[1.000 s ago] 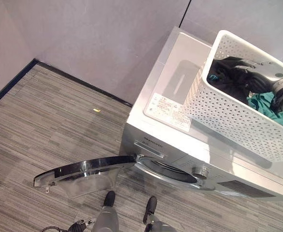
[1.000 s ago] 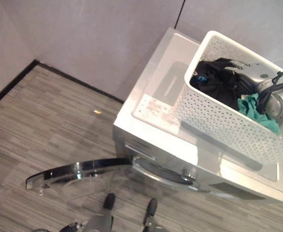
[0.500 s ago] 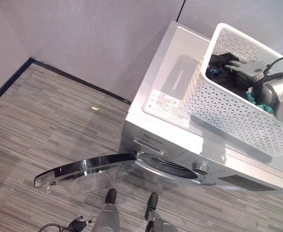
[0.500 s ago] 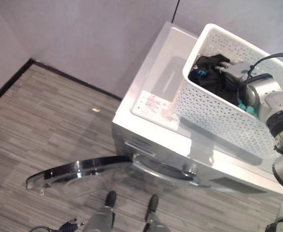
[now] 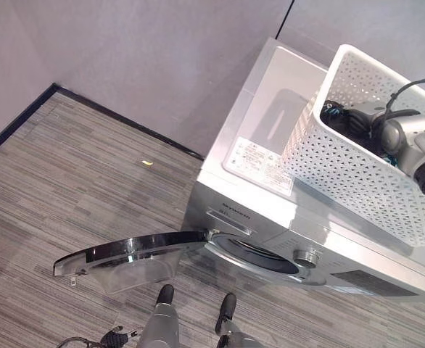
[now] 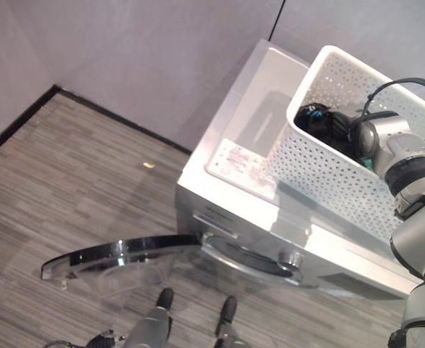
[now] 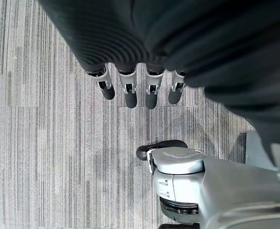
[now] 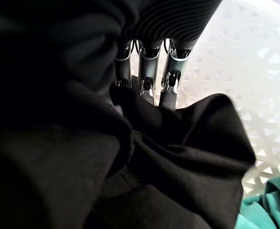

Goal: Grab the laundry basket,head to the washer,open it,put in the laundry and shut it.

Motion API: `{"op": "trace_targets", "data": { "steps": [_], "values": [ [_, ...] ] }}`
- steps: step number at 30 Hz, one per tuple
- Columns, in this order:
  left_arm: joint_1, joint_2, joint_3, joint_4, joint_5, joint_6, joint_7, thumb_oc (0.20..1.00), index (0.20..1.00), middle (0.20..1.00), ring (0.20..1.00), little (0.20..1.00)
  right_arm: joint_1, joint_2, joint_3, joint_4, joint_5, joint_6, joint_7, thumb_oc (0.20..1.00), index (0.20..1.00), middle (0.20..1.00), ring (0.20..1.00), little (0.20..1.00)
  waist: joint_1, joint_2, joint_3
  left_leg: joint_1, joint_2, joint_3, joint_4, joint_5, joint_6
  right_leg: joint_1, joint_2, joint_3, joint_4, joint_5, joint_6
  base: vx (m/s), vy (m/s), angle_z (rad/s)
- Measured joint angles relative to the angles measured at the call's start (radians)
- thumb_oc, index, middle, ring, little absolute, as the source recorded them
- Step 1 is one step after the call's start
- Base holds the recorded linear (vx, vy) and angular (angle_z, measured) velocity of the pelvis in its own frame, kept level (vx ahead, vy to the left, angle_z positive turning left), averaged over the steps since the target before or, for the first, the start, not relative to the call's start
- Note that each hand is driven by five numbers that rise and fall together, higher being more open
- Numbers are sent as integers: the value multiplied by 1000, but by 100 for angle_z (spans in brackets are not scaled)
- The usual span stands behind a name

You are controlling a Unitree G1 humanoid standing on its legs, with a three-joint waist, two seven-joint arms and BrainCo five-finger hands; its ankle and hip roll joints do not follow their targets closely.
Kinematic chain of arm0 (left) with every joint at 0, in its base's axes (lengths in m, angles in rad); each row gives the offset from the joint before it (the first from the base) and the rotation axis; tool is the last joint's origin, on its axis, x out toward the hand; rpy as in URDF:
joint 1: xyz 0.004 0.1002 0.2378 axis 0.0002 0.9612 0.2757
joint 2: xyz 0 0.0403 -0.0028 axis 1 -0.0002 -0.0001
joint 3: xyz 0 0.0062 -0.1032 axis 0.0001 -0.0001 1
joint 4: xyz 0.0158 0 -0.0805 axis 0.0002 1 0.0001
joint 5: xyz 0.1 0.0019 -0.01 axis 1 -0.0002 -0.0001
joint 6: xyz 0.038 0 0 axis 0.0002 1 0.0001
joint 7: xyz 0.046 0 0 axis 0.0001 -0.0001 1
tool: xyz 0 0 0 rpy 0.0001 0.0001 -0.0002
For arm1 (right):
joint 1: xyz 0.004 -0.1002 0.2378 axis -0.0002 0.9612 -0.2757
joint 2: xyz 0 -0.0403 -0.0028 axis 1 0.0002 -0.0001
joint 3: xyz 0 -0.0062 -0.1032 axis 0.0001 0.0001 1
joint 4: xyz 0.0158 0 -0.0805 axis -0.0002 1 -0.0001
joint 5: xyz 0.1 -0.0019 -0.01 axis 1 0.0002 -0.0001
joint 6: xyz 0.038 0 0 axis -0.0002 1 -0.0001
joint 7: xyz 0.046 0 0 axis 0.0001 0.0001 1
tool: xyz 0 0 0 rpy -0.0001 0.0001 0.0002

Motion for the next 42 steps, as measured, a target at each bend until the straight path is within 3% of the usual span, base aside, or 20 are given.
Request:
{"op": "trace_targets", "data": {
  "steps": [3,6,8,12,17,18,19,26,29,37,40,42],
  "values": [
    [-1,3,0,-6,0,-1,1,1000,1000,1000,1000,1000,21,0,-54,6,3,0,-25,200,200,200,200,200,-4,8,0,6,10,2,-13,8,12,-1,6,-1,0,30,-19,-9,-1,-3],
    [-1,-8,-2,-5,0,-2,2,1000,1000,1000,1000,1000,33,21,-185,82,68,13,-76,200,200,200,200,200,6,31,-8,16,26,-9,-59,42,13,26,19,-5,-1,-20,-47,-15,-3,7],
    [0,-15,-3,-2,-2,0,3,1000,1000,1000,1000,1000,15,49,-253,121,129,24,-121,200,200,200,200,200,12,44,-7,29,18,-6,-76,53,5,45,21,-6,0,-30,-32,4,-6,-3],
    [1,-19,-24,-4,-2,-3,11,1000,1000,1000,1000,1000,-6,82,-275,139,241,52,-158,200,200,200,200,200,7,80,-17,71,24,-2,-133,80,-9,57,25,-4,0,-30,-32,7,-11,-5],
    [-6,-19,-27,-3,-4,-1,19,1000,1000,1000,1000,1000,-10,92,-446,202,435,65,-195,200,200,200,200,200,-2,77,-19,98,17,-4,-143,83,-17,86,18,-5,0,-48,-31,22,-7,3],
    [-1,-13,-27,-3,-15,0,21,1000,1000,1000,1000,1000,-12,103,-460,209,485,65,-213,200,200,200,200,200,-3,60,-33,95,3,1,-138,80,-15,87,4,-5,-1,-91,-31,18,-3,6],
    [0,-10,-26,-2,-25,0,23,1000,1000,1000,1000,1000,-12,109,-465,209,516,65,-214,200,200,200,200,200,-7,52,-38,91,-1,2,-131,79,-13,87,-2,-4,-1,-113,-18,2,-12,8],
    [19,-10,-26,-3,-32,14,24,1000,1000,1000,1000,1000,-10,131,-468,168,589,67,-210,200,200,200,200,200,-14,40,-61,86,1,1,-92,67,-16,100,5,-5,-9,-117,-16,-1,-1,1],
    [27,-12,-26,-2,-32,21,24,1000,1000,1000,1000,1000,-10,131,-485,147,637,64,-210,200,200,200,200,200,-16,42,-74,91,1,1,-69,54,-8,117,3,-5,0,-96,-6,0,0,0],
    [22,-19,-31,-8,-39,30,23,1000,1000,1000,1000,1000,-31,172,-591,154,859,59,-237,200,200,200,200,200,-30,66,-104,169,4,-1,-105,47,-1,177,5,-5,0,-70,-25,14,5,-2],
    [17,-7,-67,-47,-81,25,19,1000,1000,1000,1000,1000,-70,197,-592,155,916,55,-258,200,200,200,200,200,-33,79,-123,183,3,-4,-111,41,1,189,4,-8,0,-72,-27,-6,13,3],
    [37,34,-116,-172,-121,19,-4,1000,1000,1000,1000,1000,-121,219,-587,156,944,50,-278,200,200,200,200,200,-41,81,-126,181,-1,-8,-108,42,0,192,0,-9,0,-92,-42,-1,19,7]
  ]
}}
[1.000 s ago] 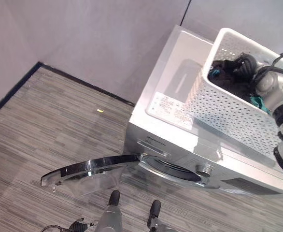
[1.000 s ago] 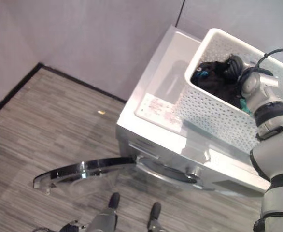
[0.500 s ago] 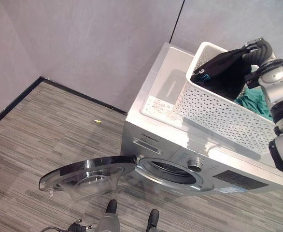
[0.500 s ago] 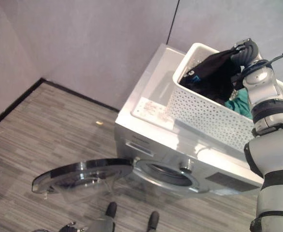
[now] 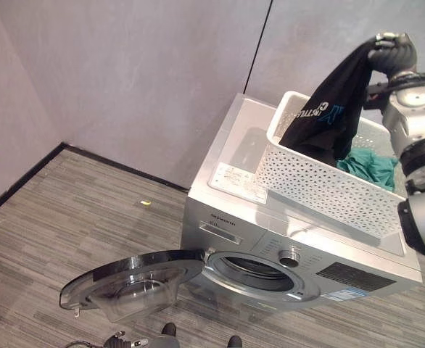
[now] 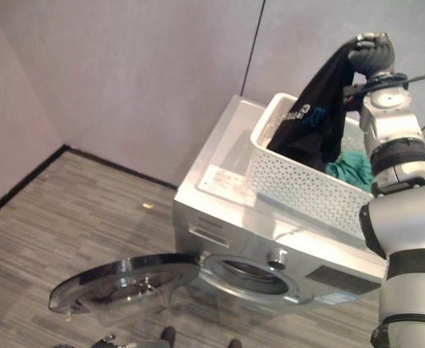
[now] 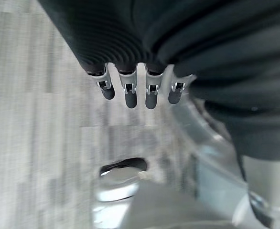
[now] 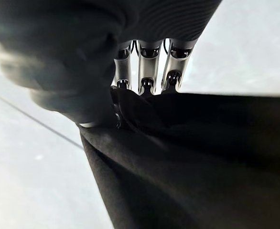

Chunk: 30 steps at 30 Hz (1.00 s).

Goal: Grab the laundry basket,head to the washer,open it,put in the laundry and shut it.

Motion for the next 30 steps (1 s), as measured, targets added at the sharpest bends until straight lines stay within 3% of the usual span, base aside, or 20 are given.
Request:
{"op": "trace_targets", "data": {
  "steps": [2,3,4,5,6,7,8,9,10,12,18,19,22,25,28,29,30],
  "values": [
    [22,47,-30,-124,-49,2,-18,1000,1000,1000,1000,1000,-41,16,0,-2,12,-3,-16,200,200,200,200,200,-4,1,-1,0,-4,-6,3,2,-2,7,-2,-1,0,-21,4,16,17,17],
    [60,134,-73,-333,-97,34,-52,1000,1000,1000,1000,1000,-58,8,-1,13,20,-9,-18,200,200,200,200,200,-6,6,-3,3,-5,-25,6,12,-7,21,-4,-18,0,-24,7,6,12,33],
    [98,208,-110,-476,-124,24,-69,1000,1000,1000,1000,1000,-65,0,-1,18,23,-9,-24,200,200,200,200,200,-9,6,-3,5,-2,-31,2,10,-4,26,3,-27,0,-28,7,65,-2,39],
    [146,303,-108,-666,-180,32,-103,1000,1000,1000,1000,1000,-76,-5,-2,32,37,-13,-24,200,200,200,200,200,-2,11,-1,18,-3,-47,-10,20,-14,39,-2,-30,0,-32,12,26,-3,31],
    [205,448,-107,-915,-244,48,-135,1000,1000,1000,1000,1000,-78,-14,-1,49,38,-13,-25,200,200,200,200,200,-1,-2,-5,32,-2,-56,-23,22,-17,52,2,-37,0,-42,22,51,-11,41],
    [228,574,-82,-1051,-304,8,-171,1000,1000,1000,1000,1000,-81,-6,2,55,38,-13,-30,200,200,200,200,200,-1,16,-11,53,-1,-72,-37,24,-23,74,8,-52,-1,-48,15,16,-8,33],
    [208,622,-47,-1089,-348,35,-177,1000,1000,1000,1000,1000,-87,2,4,53,39,-14,-31,200,200,200,200,200,18,38,-21,55,-3,-75,-40,25,-27,77,-1,-55,0,-61,22,17,-14,23],
    [227,717,-48,-1182,-398,56,-181,1000,1000,1000,1000,1000,-89,0,6,56,40,-18,-35,200,200,200,200,200,20,26,-27,65,-4,-78,-49,24,-25,84,4,-55,-1,-72,42,15,-12,9],
    [238,834,-16,-1263,-456,56,-209,1000,1000,1000,1000,1000,-96,-1,18,64,41,-21,-44,200,200,200,200,200,24,34,-31,74,1,-81,-65,34,-38,92,8,-57,-1,-73,42,12,-11,8],
    [240,953,15,-1333,-545,66,-243,1000,1000,1000,1000,1000,-105,-8,27,81,68,-24,-55,200,200,200,200,200,34,40,-32,88,7,-98,-78,44,-45,103,17,-71,-1,-75,40,2,-8,19],
    [256,1025,226,-1395,-744,65,-272,1000,1000,1000,1000,1000,-119,-52,45,76,117,-63,-91,200,200,200,200,200,48,38,-33,112,23,-129,-135,77,-63,111,34,-87,-1,-80,35,-2,-10,13],
    [254,1033,329,-1415,-789,50,-270,1000,1000,1000,1000,1000,-120,-54,64,55,126,-81,-97,200,200,200,200,200,47,35,-29,139,26,-132,-155,80,-65,132,39,-98,-3,-87,34,-3,-3,11],
    [192,1077,330,-1438,-852,42,-265,1000,1000,1000,1000,1000,-137,-56,86,57,159,-99,-108,200,200,200,200,200,46,21,-23,157,30,-138,-171,84,-70,148,41,-107,-9,-99,36,-1,-12,9],
    [82,1092,262,-1489,-901,39,-242,1000,1000,1000,1000,1000,-168,-52,111,57,177,-106,-110,200,200,200,200,200,44,6,-18,157,34,-145,-171,85,-73,150,46,-109,-9,-104,33,4,-11,6],
    [-79,1093,122,-1542,-915,36,-233,1000,1000,1000,1000,1000,-189,-44,125,56,195,-115,-113,200,200,200,200,200,40,-8,-19,157,37,-155,-171,86,-74,153,48,-114,-9,-111,30,3,-9,8],
    [-245,1084,-36,-1551,-925,31,-214,1000,1000,1000,1000,1000,-210,-25,133,56,196,-119,-127,200,200,200,200,200,34,-10,-20,156,37,-160,-171,87,-76,155,50,-117,-9,-112,29,7,-12,8],
    [-341,1065,-123,-1547,-925,30,-201,1000,1000,1000,1000,1000,-222,-10,137,56,196,-120,-133,200,200,200,200,200,33,-10,-20,156,37,-162,-170,88,-77,157,51,-120,-9,-112,29,-4,-13,8]
  ]
}}
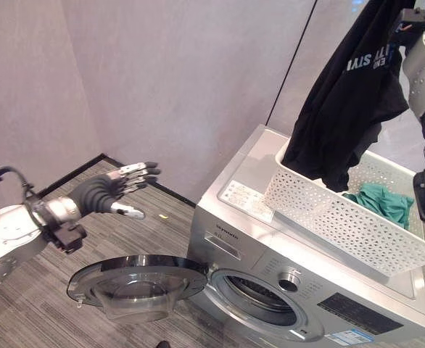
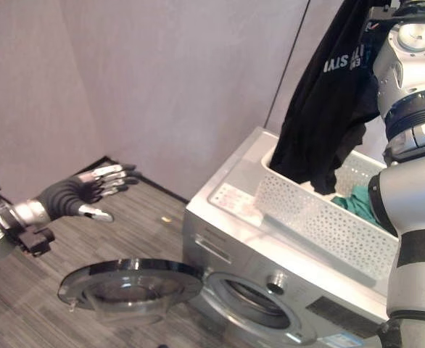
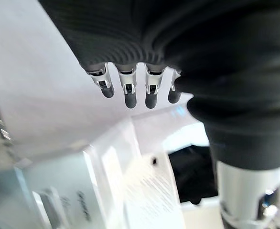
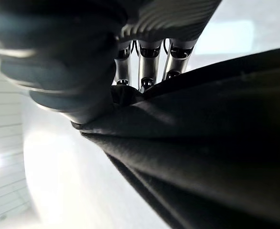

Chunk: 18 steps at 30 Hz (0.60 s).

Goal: Grab the laundry basket,head to the washer,open it,put in the laundry and shut it.

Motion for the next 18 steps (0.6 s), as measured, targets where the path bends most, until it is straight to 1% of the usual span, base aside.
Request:
{"op": "trace_targets", "data": {
  "steps": [1,2,3,4,5,6,7,8,9,10,13,14,15,16,18],
  "values": [
    [-90,-18,-85,-1,1,-5,7,1000,1000,1000,1000,1000,-11,11,14,-1,0,-3,0,200,200,200,200,200,-1,0,0,0,0,-1,1,1,-2,1,0,-3,2,0,0,-8,-9,6],
    [-193,-57,-168,9,6,-5,11,1000,1000,1000,1000,1000,-24,20,28,0,1,-6,-2,200,200,200,200,200,-4,-1,-1,0,0,-3,0,1,-2,1,2,-5,5,0,0,-17,-2,6],
    [-376,-121,-333,28,7,-15,29,1000,1000,1000,1000,1000,-35,32,37,-4,2,-8,-4,200,200,200,200,200,3,-5,-4,-1,0,-6,2,2,-3,3,1,-9,8,0,-1,-11,-1,5],
    [-376,-121,-333,28,7,-15,29,1000,1000,1000,1000,1000,-35,32,37,-4,2,-8,-4,200,200,200,200,200,3,-5,-4,-1,0,-6,2,2,-3,3,1,-9,8,0,-1,-13,-3,4],
    [-528,-260,-439,105,51,-26,46,1000,1000,1000,1000,1000,-56,46,58,-3,8,-9,-16,200,200,200,200,200,4,-10,-8,-1,-1,-6,4,2,-3,5,-1,-10,8,0,-1,0,0,0],
    [-561,-311,-456,138,66,-30,55,1000,1000,1000,1000,1000,-62,51,59,-3,9,-9,-20,200,200,200,200,200,8,-12,-9,-1,-2,-7,5,2,-3,5,0,-11,8,0,-1,0,0,0],
    [-585,-388,-463,199,85,-37,78,1000,1000,1000,1000,1000,-71,64,68,-12,10,-10,-26,200,200,200,200,200,-3,-16,-14,-2,-2,-5,6,2,-3,4,-1,-9,8,0,-2,0,0,0],
    [-589,-433,-463,233,88,-38,92,1000,1000,1000,1000,1000,-78,73,81,-15,10,-10,-26,200,200,200,200,200,-10,-20,-17,-1,-1,-4,6,2,-3,4,1,-8,8,0,-2,-18,-11,-8],
    [-589,-471,-466,256,109,-39,113,1000,1000,1000,1000,1000,-92,81,106,-20,8,-10,-26,200,200,200,200,200,-26,-28,-24,-2,0,0,6,1,-3,1,1,-3,8,1,-3,-14,-12,-9],
    [-587,-495,-467,260,116,-39,118,1000,1000,1000,1000,1000,-98,81,115,-26,8,-10,-26,200,200,200,200,200,-41,-34,-28,-1,1,3,6,1,-3,-2,2,1,8,1,-3,-10,-11,-9],
    [-586,-550,-467,290,124,-42,129,1000,1000,1000,1000,1000,-104,80,122,-43,8,-11,-27,200,200,200,200,200,-47,-48,-39,0,1,15,5,0,-2,-6,1,13,8,1,-4,-13,-11,-14],
    [-586,-620,-466,327,141,-44,147,1000,1000,1000,1000,1000,-106,85,124,-45,8,-12,-30,200,200,200,200,200,-45,-57,-46,2,2,29,5,0,-1,-11,-1,27,8,5,-6,-16,-11,-25],
    [-586,-642,-466,335,156,-44,156,1000,1000,1000,1000,1000,-106,89,124,-49,7,-12,-34,200,200,200,200,200,-44,-61,-49,1,3,35,5,-1,-1,-15,-1,37,8,7,-7,-14,-8,-36],
    [-586,-646,-466,334,165,-46,159,1000,1000,1000,1000,1000,-110,98,125,-60,7,-12,-39,200,200,200,200,200,-50,-65,-52,1,6,49,5,-2,1,-22,-1,47,8,12,-9,-11,-7,-24],
    [-587,-662,-466,351,181,-51,170,1000,1000,1000,1000,1000,-111,102,125,-60,6,-13,-44,200,200,200,200,200,-58,-66,-53,3,5,51,5,-2,1,-21,-1,49,8,12,-8,-3,-2,-8]
  ]
}}
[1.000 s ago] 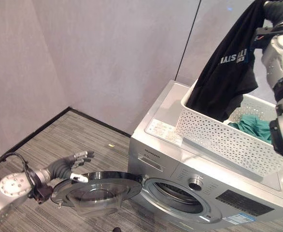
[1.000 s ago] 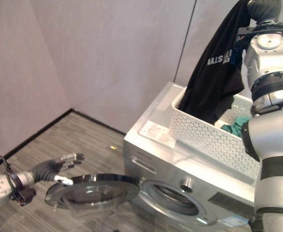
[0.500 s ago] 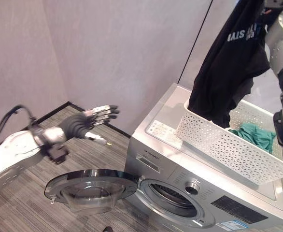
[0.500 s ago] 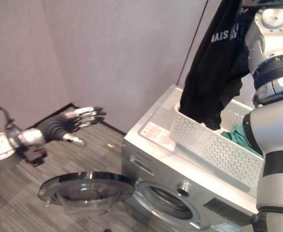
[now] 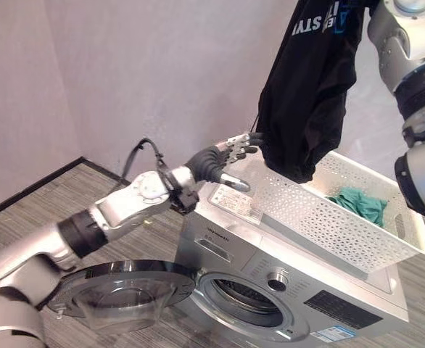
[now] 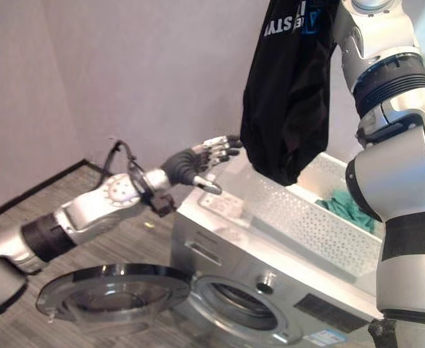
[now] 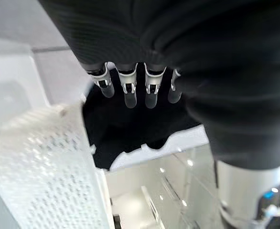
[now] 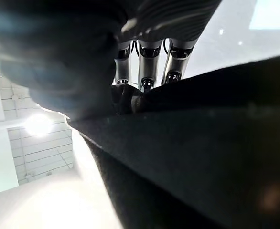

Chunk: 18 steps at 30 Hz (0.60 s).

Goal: Grab the laundry basket,head to the washer,open it,put in the laundry and shut it.

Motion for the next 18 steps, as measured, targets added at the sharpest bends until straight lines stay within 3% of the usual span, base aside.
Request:
{"op": "trace_targets", "data": {
  "steps": [5,18],
  "values": [
    [0,-85,0,75,21,-6,37,1000,1000,1000,1000,1000,-18,27,19,-4,1,-5,-4,200,200,200,200,200,-10,-9,-7,8,6,11,-2,0,0,0,1,14,0,4,-3,-7,-6,-6],
    [8,-129,1,58,11,-7,36,1000,1000,1000,1000,1000,-54,52,19,-39,1,-16,-23,200,200,200,200,200,-11,-11,-10,17,8,25,-4,-1,0,3,1,25,0,7,-5,-6,0,-3]
  ]
}}
